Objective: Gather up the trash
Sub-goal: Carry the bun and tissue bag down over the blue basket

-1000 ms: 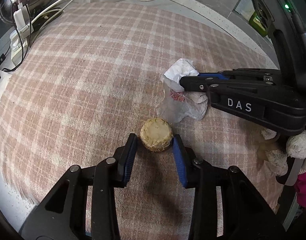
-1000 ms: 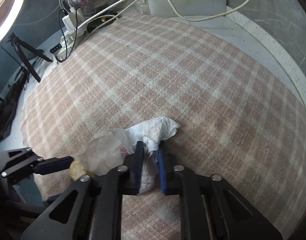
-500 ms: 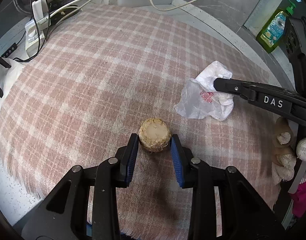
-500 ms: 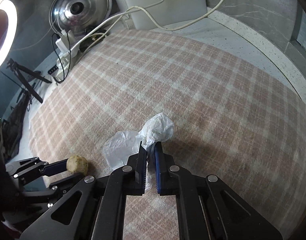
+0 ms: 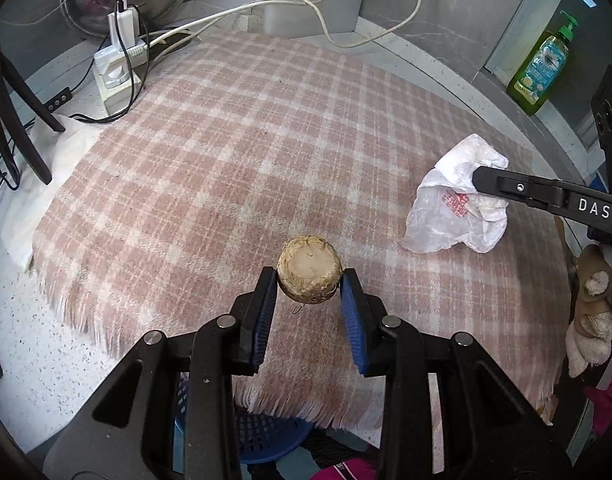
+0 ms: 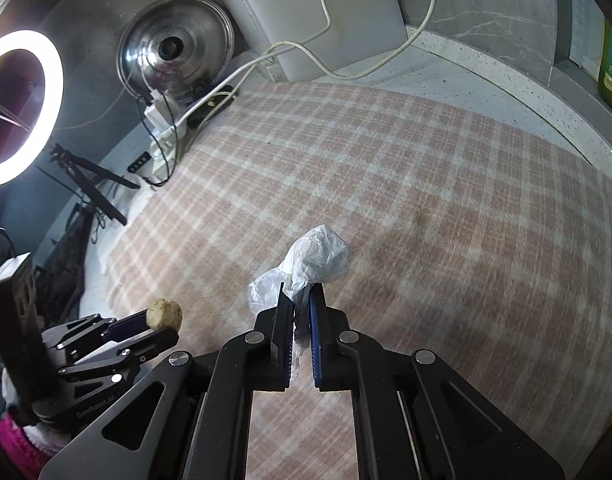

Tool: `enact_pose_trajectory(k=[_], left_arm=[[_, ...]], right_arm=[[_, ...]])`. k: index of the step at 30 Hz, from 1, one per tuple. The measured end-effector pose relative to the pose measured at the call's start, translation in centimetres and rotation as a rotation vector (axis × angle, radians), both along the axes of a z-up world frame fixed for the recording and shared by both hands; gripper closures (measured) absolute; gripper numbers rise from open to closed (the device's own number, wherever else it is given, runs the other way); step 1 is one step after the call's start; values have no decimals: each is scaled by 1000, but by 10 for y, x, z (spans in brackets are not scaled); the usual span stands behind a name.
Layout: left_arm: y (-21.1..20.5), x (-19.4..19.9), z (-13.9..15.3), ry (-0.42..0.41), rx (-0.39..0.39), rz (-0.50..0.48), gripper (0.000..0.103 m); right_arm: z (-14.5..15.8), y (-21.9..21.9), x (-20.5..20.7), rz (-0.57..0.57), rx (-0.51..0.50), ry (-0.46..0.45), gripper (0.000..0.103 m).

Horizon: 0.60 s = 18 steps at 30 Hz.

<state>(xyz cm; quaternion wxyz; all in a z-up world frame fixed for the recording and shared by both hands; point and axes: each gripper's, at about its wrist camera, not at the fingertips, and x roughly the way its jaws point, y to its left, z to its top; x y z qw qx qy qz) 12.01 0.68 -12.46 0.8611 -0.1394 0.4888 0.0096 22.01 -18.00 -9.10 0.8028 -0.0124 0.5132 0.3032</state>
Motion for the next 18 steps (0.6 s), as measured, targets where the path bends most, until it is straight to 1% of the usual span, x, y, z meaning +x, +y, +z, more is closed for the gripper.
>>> enact_pose_trajectory(k=[8,18], left_arm=[[21,-37,1,-1,7,26,70],[43,-89,-3,5,6,41,70]], right_arm=[[16,10,-39,24,35,-2,97],[17,27,-94,43,44,27,97]])
